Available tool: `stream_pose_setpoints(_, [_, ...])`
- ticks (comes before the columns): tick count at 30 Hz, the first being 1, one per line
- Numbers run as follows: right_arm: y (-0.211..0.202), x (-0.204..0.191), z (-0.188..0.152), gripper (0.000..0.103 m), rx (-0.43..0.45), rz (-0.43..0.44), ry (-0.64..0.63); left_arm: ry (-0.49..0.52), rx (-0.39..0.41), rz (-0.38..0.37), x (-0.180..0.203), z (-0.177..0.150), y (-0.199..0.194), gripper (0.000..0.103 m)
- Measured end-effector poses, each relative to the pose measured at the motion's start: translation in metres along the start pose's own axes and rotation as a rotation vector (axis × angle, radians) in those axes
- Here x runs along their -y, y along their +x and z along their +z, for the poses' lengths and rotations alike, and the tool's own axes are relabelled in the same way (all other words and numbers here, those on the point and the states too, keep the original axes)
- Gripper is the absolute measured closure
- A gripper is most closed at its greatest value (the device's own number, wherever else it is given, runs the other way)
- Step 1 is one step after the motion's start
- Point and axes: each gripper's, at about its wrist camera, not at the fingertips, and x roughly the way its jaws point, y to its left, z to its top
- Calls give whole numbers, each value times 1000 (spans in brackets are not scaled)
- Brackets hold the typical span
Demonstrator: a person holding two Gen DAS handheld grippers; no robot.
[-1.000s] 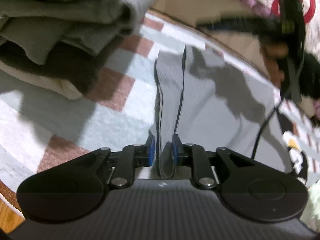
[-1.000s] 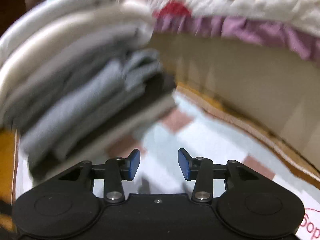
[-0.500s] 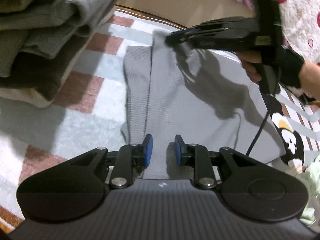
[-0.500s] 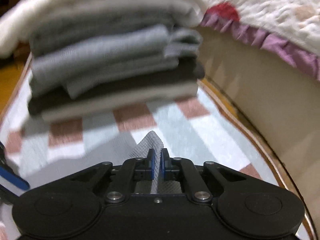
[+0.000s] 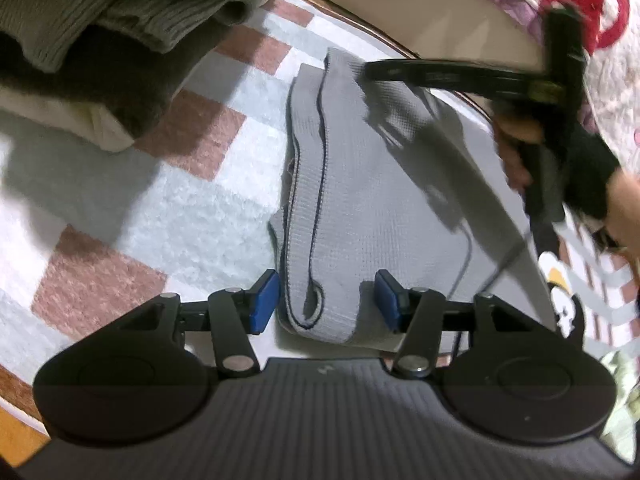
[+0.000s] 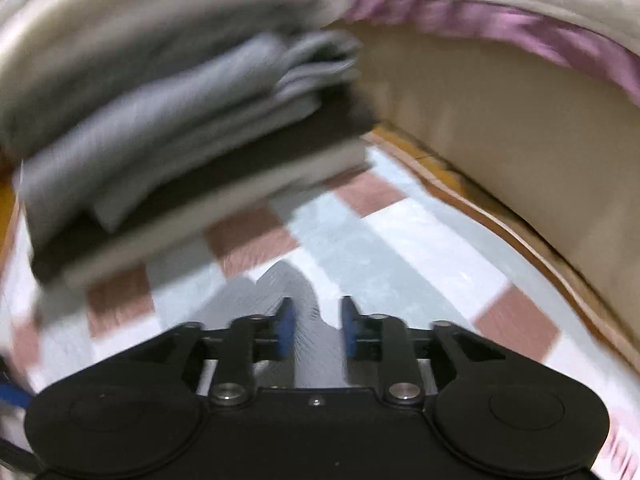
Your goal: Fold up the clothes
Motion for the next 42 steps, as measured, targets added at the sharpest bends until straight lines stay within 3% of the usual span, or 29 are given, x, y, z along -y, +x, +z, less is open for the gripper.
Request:
stream_pose_setpoints(1, [-15,3,-4,58,23,-5,48,-1,2,4,0,0,0,62])
stream_pose_setpoints(2, [-28,4,-9,58,34,-1,59,-1,3,8,-1,0,-1,78])
stream_pose_setpoints(5, [-71,-5,-36,48,-1,-16,-31,42,8,46,5,0,-2,91])
stream_pose_setpoints(9, [-119,14,-91,44,-59,-90,72,135,4,167,20,0,-3,85])
stream_pose_setpoints(12, [-148,51,-135,44,-97,-151,268,204,26,247,31,1,-9,78])
stream_pose_setpoints(14, [-166,77,-163,44,-102,-132,448,284,83,303,44,1,-18,78])
stream_pose_setpoints(17, [-182,102,-197,44,-73,-32,684,346,200,227,65,3,-29,78])
stream_pose_setpoints(20, [-183,113,-217,44,-40,51,812,397,260,81,91,4,-25,77])
stream_pose_setpoints(22, [-173,116,-217,44,-32,57,805,432,259,25,107,5,-8,77])
stream_pose_setpoints(24, [-159,120,-205,44,-15,48,745,438,228,13,115,7,14,77])
stream_pose_setpoints(28, [-129,140,-174,33,61,-10,672,444,165,40,116,6,51,77])
stream_pose_setpoints(31, [-103,157,-151,33,126,-55,661,429,142,57,113,0,60,77])
stream_pose_setpoints(32, [-100,158,-145,44,137,-58,633,424,135,63,112,-1,63,77])
stream_pose_setpoints(33, [-99,158,-140,74,145,-59,597,419,127,68,111,-3,66,77])
stream_pose_setpoints(34, [-99,158,-135,84,154,-60,562,410,126,73,111,-4,67,77])
stream_pose_setpoints(35, [-99,159,-129,86,162,-61,526,398,126,75,111,-4,66,77])
stream_pose_setpoints(40, [-102,177,-142,85,161,-61,608,379,124,102,112,-6,66,76])
stream_pose_setpoints(41, [-103,180,-147,78,161,-44,635,384,125,107,113,-7,66,76])
stream_pose_setpoints(42, [-107,184,-151,65,162,-26,687,388,126,111,113,-8,66,76])
